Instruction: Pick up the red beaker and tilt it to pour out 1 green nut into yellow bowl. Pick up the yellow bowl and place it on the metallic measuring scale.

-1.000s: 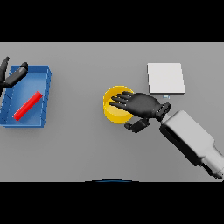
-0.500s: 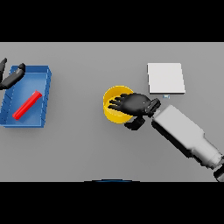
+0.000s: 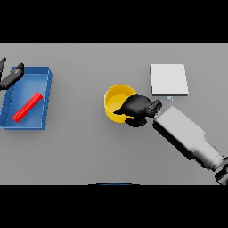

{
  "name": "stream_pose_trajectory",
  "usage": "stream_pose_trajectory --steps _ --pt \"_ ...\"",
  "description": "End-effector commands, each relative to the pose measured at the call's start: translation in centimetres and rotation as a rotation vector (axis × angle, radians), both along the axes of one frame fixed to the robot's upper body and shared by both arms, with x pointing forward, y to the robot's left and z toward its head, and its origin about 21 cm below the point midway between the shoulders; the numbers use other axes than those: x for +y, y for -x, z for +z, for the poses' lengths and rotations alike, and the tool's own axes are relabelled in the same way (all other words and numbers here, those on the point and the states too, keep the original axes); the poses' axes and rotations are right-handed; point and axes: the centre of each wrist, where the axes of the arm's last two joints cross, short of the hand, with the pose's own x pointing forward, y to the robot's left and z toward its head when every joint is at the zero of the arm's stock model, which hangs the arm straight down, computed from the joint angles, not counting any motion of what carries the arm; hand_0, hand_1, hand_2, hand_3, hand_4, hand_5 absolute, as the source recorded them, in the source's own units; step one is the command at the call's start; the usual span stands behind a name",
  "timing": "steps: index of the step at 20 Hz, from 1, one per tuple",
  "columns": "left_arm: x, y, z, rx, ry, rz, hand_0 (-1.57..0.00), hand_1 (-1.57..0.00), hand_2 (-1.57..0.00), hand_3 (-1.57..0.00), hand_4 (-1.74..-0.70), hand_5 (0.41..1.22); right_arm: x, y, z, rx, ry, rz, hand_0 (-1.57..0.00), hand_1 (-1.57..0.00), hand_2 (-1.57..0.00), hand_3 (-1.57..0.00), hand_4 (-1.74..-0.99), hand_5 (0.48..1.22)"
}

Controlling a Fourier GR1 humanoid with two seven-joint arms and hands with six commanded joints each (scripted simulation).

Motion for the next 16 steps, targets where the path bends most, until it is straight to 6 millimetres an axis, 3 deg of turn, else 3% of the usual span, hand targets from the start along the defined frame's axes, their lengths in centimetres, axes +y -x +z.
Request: stream_pose_trajectory --steps 1,3,7,12,16 --pt "-0.3 0.0 0.2 -0.009 -0.006 -0.006 0.00 0.00 0.00 0.00 -0.72 0.693 0.1 0.0 0.0 0.004 0.003 0.005 -1.05 -1.01 -0.87 -0.57 -1.552 1.079" --pt "-0.2 0.1 0.3 -0.010 -0.003 0.000 0.00 0.00 0.00 0.00 -0.72 0.696 0.1 0.1 0.0 0.002 -0.007 0.008 -1.23 -1.21 -1.12 -0.83 -1.614 1.130" --pt "-0.2 -0.1 -0.1 0.010 -0.010 -0.004 0.00 0.00 0.00 0.00 -0.72 0.695 0.0 0.1 0.3 -0.011 -0.007 0.024 -1.43 -1.42 -1.24 -1.18 -1.689 1.184" --pt "-0.3 0.1 0.2 0.015 -0.010 -0.018 0.00 0.00 0.00 0.00 -0.72 0.694 -0.5 -0.4 0.6 -0.020 -0.045 -0.001 -1.53 -1.52 -1.32 -1.31 -1.724 1.209" --pt "-0.1 -0.1 0.3 0.015 -0.002 0.001 0.00 0.00 0.00 0.00 -0.72 0.694 -1.1 -0.6 2.7 -0.022 -0.070 -0.035 -1.55 -1.55 -1.34 -1.32 -1.734 1.216"
